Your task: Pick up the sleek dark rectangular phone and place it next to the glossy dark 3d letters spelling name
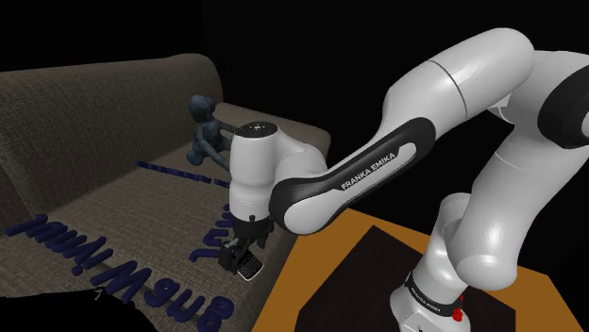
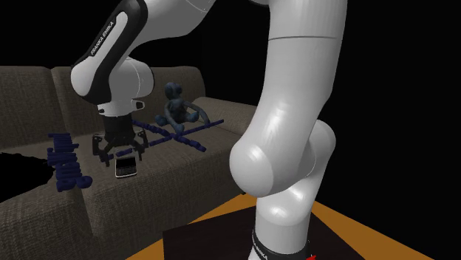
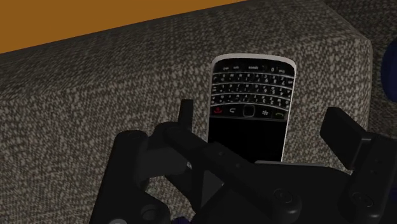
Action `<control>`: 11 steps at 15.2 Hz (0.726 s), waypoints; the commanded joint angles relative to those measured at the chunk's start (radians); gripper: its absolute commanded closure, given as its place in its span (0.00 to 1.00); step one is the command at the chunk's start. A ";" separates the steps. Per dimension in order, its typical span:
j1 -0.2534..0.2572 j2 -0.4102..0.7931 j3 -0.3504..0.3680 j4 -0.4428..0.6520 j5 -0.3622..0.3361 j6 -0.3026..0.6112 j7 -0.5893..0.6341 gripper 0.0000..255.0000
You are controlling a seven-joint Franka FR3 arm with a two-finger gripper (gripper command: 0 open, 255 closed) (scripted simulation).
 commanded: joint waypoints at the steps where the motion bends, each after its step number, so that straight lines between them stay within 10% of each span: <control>1: 0.001 -0.035 -0.001 0.021 0.016 -0.054 -0.011 0.00; 11: 0.002 -0.071 -0.006 0.049 0.031 -0.116 -0.022 0.00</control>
